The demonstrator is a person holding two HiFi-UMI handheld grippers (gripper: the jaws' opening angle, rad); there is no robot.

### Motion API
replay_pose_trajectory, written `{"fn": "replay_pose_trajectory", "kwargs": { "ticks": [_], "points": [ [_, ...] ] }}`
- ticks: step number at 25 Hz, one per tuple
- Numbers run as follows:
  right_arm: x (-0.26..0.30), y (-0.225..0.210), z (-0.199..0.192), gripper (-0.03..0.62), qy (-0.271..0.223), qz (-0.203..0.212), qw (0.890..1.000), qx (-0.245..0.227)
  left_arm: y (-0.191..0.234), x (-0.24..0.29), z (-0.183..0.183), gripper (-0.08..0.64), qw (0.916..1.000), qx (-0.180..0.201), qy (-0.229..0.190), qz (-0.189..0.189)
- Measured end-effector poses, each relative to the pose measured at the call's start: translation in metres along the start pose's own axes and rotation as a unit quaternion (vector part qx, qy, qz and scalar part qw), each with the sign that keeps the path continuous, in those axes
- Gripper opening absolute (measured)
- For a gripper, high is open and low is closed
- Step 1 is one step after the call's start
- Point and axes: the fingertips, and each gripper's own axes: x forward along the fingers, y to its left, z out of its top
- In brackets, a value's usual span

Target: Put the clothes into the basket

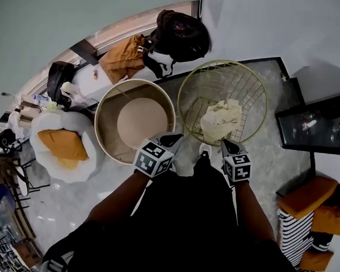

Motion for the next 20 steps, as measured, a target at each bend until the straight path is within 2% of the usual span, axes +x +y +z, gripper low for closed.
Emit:
{"fn": "replay_pose_trajectory", "kwargs": {
  "ticks": [8,14,16,20],
  "points": [
    [0.078,-0.085,-0.016,0.017,0.076,-0.010,0.993,-0.089,0.029,0.068,0.036,0.001,0.9989,-0.023,0.015,0.038],
    [0.136,-0.117,-0.046,0.027,0.142,0.001,0.978,-0.155,0.039,0.106,0.035,0.001,0.9965,-0.058,0.035,0.050],
    [0.156,-0.127,-0.059,0.084,0.163,0.001,0.974,-0.159,0.042,0.116,0.027,0.001,0.9953,-0.063,0.050,0.053],
    [0.187,-0.149,-0.081,0.112,0.197,-0.010,0.969,-0.147,0.047,0.131,0.007,0.002,0.9922,-0.080,0.074,0.060]
  ]
}}
